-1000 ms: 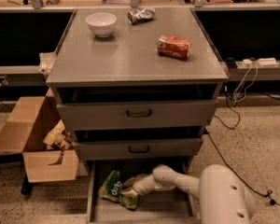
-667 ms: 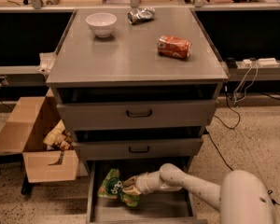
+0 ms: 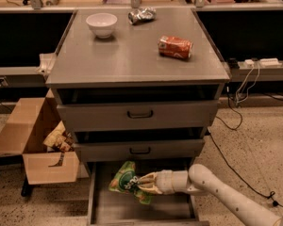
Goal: Pick green rice chip bag from bottom drawer and place on counter
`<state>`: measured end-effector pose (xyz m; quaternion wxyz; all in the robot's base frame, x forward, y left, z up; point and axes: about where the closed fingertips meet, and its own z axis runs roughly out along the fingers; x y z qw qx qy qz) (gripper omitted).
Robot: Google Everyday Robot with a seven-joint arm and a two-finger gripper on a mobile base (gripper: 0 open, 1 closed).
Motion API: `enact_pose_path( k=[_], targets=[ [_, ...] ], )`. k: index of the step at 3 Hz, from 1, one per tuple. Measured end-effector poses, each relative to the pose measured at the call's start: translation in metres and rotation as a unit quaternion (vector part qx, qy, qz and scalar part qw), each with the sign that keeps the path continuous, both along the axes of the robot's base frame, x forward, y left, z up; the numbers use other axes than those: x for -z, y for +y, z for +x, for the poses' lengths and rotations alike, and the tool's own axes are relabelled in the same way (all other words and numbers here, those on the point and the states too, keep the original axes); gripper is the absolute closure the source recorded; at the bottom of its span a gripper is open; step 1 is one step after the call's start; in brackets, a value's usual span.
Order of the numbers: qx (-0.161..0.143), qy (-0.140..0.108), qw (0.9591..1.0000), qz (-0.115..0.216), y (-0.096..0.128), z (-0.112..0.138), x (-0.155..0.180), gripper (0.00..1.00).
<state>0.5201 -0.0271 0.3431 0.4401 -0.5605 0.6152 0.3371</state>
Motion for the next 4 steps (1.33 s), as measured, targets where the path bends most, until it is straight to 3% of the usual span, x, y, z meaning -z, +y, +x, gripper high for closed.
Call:
enact_pose_path(
  k=[1, 2, 3, 4],
  targets=[
    [-0.001, 0.000, 1.0000, 0.000, 0.001, 0.000, 0.000, 1.00],
    [-0.011, 0.004, 0.9997, 0.024, -0.002, 0.000, -0.014, 1.00],
    [-0.044, -0.025, 0.9959, 0.074, -0.013, -0.015, -0.085, 1.00],
    [-0.083, -0.070, 0.9878, 0.111, -0.031, -0.043, -0.198, 1.00]
  ],
)
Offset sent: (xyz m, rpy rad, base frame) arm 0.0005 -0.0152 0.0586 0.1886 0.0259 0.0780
